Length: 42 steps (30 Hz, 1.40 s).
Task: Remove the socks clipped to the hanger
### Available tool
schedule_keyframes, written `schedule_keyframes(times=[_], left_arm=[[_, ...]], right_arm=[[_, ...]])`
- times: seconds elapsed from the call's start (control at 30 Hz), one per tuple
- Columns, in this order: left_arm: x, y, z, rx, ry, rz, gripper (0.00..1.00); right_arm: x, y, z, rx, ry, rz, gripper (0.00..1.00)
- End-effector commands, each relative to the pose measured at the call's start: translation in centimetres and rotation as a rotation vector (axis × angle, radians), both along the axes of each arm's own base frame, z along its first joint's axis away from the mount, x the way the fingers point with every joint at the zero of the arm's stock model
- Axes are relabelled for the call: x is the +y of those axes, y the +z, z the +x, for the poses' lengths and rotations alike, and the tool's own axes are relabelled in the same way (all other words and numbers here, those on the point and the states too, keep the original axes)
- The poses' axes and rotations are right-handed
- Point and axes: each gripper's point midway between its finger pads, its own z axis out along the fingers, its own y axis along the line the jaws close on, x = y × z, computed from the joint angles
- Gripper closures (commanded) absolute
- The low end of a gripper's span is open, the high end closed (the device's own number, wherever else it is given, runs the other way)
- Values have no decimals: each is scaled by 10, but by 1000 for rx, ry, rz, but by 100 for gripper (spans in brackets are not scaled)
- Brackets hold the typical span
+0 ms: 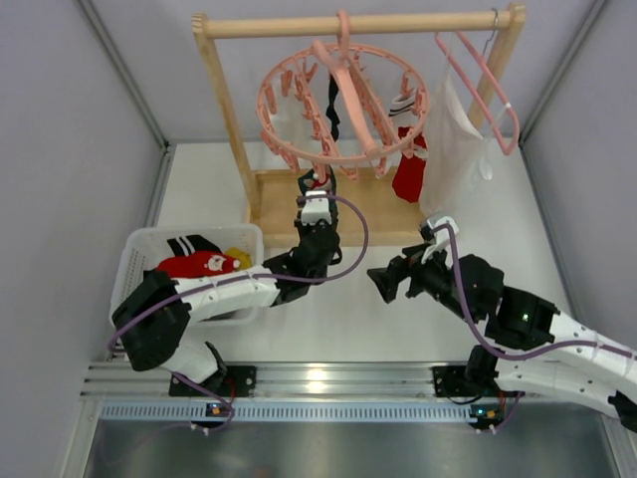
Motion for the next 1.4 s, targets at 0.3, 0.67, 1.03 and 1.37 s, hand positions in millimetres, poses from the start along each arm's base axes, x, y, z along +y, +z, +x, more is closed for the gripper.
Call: schedule_keyframes(times=[0.3, 0.67, 1.03, 1.37], left_arm=[[-4, 35, -9, -102, -10, -93, 100], [-7, 43, -33, -136, 82, -48, 100], [-19, 48, -34, -139, 51, -40, 100], [-40, 28, -22, -121, 54, 55, 100]], right_arm=[[11, 67, -9, -82, 79, 192, 0], [43, 140, 8, -88, 67, 174, 18], [-29, 97, 32, -75, -260, -23, 10], [-26, 164, 37, -122, -247, -80, 20]])
